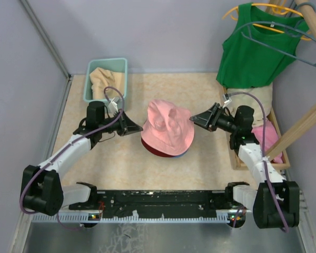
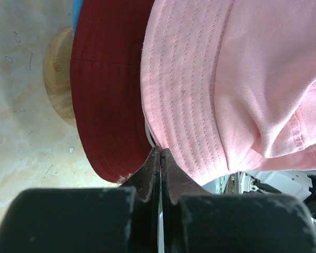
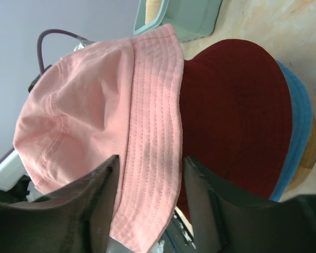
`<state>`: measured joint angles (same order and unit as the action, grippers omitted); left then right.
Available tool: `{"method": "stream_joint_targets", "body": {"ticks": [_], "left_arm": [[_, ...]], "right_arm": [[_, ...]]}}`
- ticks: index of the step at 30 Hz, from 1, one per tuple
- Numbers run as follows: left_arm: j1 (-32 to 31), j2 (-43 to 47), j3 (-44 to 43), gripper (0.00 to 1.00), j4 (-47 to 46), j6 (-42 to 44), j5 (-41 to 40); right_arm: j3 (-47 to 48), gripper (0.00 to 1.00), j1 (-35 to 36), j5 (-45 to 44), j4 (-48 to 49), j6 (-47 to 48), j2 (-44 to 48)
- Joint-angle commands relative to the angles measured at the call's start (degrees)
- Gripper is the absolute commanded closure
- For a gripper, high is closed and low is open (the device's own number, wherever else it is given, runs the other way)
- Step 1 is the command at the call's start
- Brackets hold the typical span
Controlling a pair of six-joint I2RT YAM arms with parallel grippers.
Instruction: Stack the hats
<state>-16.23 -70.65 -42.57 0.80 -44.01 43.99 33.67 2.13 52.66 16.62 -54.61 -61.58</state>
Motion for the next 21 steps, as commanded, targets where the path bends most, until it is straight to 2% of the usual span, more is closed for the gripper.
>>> {"method": "stream_joint_targets", "body": {"ticks": [1,4,7,13,21], "left_arm": [[0.5,-0.6,-2.0,1.00,-2.8,-0.3,1.4],[0.5,-1.1,-2.0,1.00,-3.1,-0.4,1.6],[0.5,-1.3,-2.0,1.00,-3.4,-0.4,1.4],[1.2,-0.7,-1.0,1.00,-3.3,0.6,1.0],[3.4,0.0,2.1,1.00,-3.8,2.9,1.4]], "right_arm": [[-1.0,0.52,1.5,1.1,4.7,-0.6,-0.6],[-1.4,0.69,3.9,-0.3,6.6,-1.3,-2.4],[-2.0,0.98,4.7,-1.6,8.9,-2.6,-3.2],[-1.9,1.00,2.9,-3.5,0.4,3.2,-1.0],[-7.1,1.00,1.6,-5.2,-1.7,6.0,0.5]]}}
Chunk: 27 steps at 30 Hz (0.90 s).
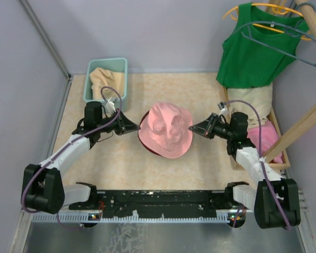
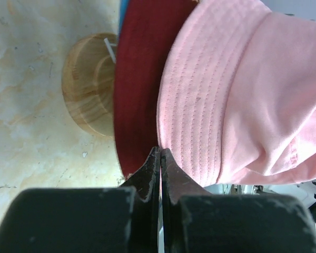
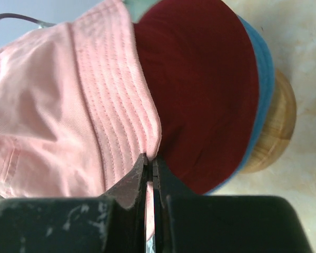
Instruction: Stack the hats
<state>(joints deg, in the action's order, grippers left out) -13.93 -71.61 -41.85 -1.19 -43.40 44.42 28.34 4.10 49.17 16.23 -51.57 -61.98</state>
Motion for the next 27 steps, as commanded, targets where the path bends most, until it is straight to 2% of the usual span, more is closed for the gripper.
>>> {"method": "stream_joint_targets", "body": {"ticks": [1,9,27], "left_arm": [[1.4,0.8,1.6,1.00,-1.8,2.7,0.9],[3.4,-2.2,1.9,1.00,-4.0,2.8,3.8],[3.9,-9.2,1.5,0.99,-8.8,3.6,3.1]], "right_arm": [[-1.9,1.00,-0.3,-2.3,-1.3,3.1,0.6],[1.6,1.00,-0.3,-3.0,-1.4,3.3,-1.9],[13.3,1.00,-0.3,-2.5,-5.9,3.7,-5.2]]}}
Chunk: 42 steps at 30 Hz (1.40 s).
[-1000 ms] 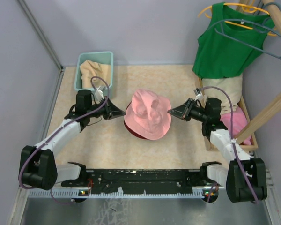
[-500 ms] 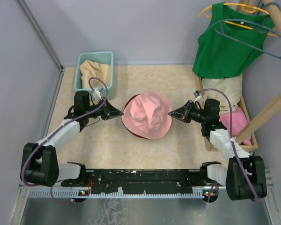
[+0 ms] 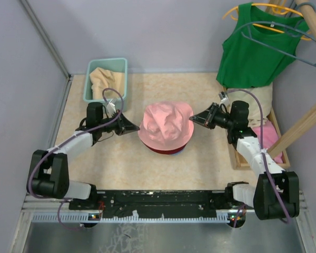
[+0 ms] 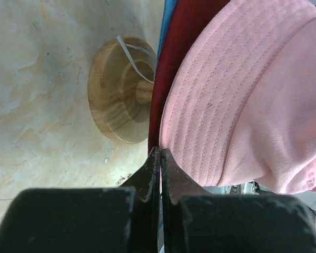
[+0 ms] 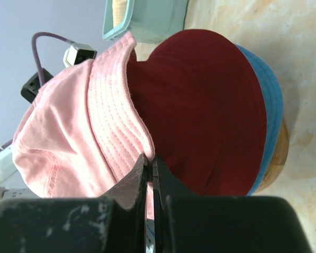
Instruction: Stack the hats
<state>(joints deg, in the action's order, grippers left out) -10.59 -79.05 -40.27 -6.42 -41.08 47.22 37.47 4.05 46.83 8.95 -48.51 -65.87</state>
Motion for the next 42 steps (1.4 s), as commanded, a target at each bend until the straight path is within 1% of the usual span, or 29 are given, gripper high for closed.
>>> {"method": "stream_joint_targets", "body": {"ticks": [1,3,7,9,10,12,14,15,17,18,19,22,23,25,32,40,42], "left_arm": [[0.5,-2.1,0.0,0.96,-4.0,1.0,0.6],[0.6,-2.4,0.5,0.88,-5.3,0.1,1.1],[0.7,-1.0,1.9,0.58,-5.8,-0.9,1.2],[1.3,-0.2,3.5,0.48,-5.8,-0.6,1.2],[1.8,0.2,4.4,0.44,-6.6,-0.7,1.4],[2.3,0.6,6.7,0.41,-9.4,-2.0,2.5],[2.5,0.4,9.0,0.37,-14.4,-4.5,3.9],[2.5,0.2,10.2,0.37,-17.0,-6.0,4.2],[2.5,-0.4,13.2,0.34,-25.2,-10.7,5.2],[2.5,-0.9,14.7,0.34,-30.1,-13.7,5.3],[2.4,-1.3,16.3,0.34,-37.6,-16.7,5.4],[2.3,-3.3,20.0,0.33,-51.1,-25.4,5.7],[2.1,-3.8,20.8,0.33,-55.4,-27.4,5.7],[1.9,-4.2,22.2,0.33,-61.0,-29.6,5.4],[0.1,-7.3,23.8,0.32,-65.8,-30.9,4.4],[-1.6,-9.2,22.1,0.29,-63.2,-27.9,3.5],[-2.1,-10.0,21.7,0.29,-64.2,-28.2,3.4]], "right_arm": [[4.5,1.00,-0.3,0.0,1.3,0.7,-1.7],[5.0,1.00,-0.3,0.2,1.3,0.8,-2.3],[5.6,1.00,-0.3,0.5,1.1,0.8,-2.5],[5.7,1.00,-0.3,0.4,1.1,0.8,-2.4],[5.8,1.00,-0.3,0.5,1.1,0.7,-2.4],[5.8,1.00,-0.3,0.5,1.1,0.7,-2.4],[5.8,1.00,-0.3,0.5,1.0,0.5,-2.3],[5.8,1.00,-0.3,0.5,1.0,0.4,-2.4],[5.9,1.00,-0.3,0.5,1.0,0.3,-2.3],[5.9,1.00,-0.3,0.5,1.0,0.2,-2.4],[6.0,1.00,-0.3,0.5,0.8,0.2,-2.3],[6.2,1.00,-0.3,0.3,0.0,0.5,-2.1],[6.3,1.00,-0.3,0.3,-0.3,0.6,-2.0],[6.4,1.00,-0.3,0.2,-0.9,0.9,-2.0],[6.5,1.00,-0.3,-0.1,-1.1,0.8,-2.0],[7.3,1.00,-0.3,-0.3,-1.1,0.2,-2.2],[7.3,1.00,-0.3,-0.3,-1.0,0.1,-2.3]]}}
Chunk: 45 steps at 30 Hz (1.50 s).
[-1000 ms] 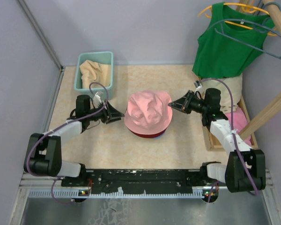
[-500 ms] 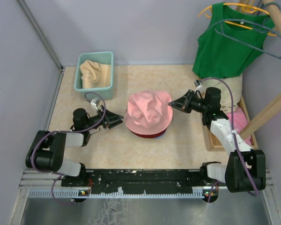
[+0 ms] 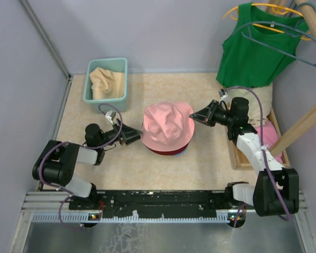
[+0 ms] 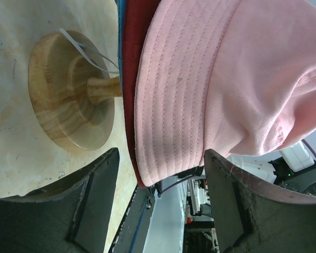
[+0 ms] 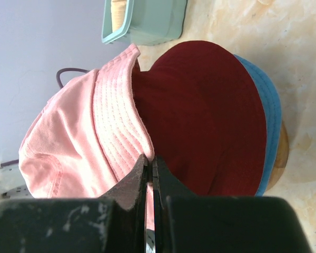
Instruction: Stack the hats
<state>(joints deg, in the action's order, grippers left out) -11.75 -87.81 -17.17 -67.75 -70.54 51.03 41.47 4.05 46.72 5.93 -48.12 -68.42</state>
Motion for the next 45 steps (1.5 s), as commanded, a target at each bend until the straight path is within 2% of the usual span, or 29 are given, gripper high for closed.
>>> {"method": "stream_joint_targets", "body": {"ticks": [1,8,10,12,14,19,21,29,37,45], "left_arm": [[-1.3,-1.8,-1.6,0.28,-3.4,0.9,-0.3],[-3.3,-4.9,-1.8,0.21,-8.9,-0.8,-0.6],[-3.7,-6.1,-1.8,0.21,-11.0,-1.7,-0.8],[-4.1,-7.6,-1.9,0.26,-14.0,-3.1,-0.8],[-4.6,-10.2,-1.9,0.40,-17.6,-5.5,-0.7],[-4.9,-16.3,-1.6,0.88,-28.4,-10.6,-1.0],[-5.0,-18.3,-1.4,1.00,-31.4,-12.0,-1.2],[-2.3,-20.7,0.7,1.00,-34.8,-13.0,-0.5],[1.3,-20.9,2.4,1.00,-33.2,-11.1,1.3],[1.6,-20.7,0.7,1.00,-29.9,-10.0,2.7]], "right_arm": [[3.3,1.00,-0.3,-0.2,2.0,-0.3,0.2],[3.0,1.00,-0.3,-0.4,2.3,-0.6,0.0],[2.9,1.00,-0.3,-0.5,2.3,-0.7,-0.1],[2.8,1.00,-0.3,-0.5,2.3,-0.7,-0.1],[2.7,1.00,-0.3,-0.4,2.5,-0.8,-0.2],[2.4,1.00,-0.2,-0.5,2.8,-1.2,-0.4],[2.2,1.00,-0.2,-0.7,2.8,-1.2,-0.5],[0.8,1.00,-0.4,-2.8,1.7,0.7,-2.9],[-1.4,1.00,-2.8,-5.2,-1.3,5.1,-7.0],[-2.8,1.00,-2.7,-10.6,-7.3,11.5,-12.4]]}}
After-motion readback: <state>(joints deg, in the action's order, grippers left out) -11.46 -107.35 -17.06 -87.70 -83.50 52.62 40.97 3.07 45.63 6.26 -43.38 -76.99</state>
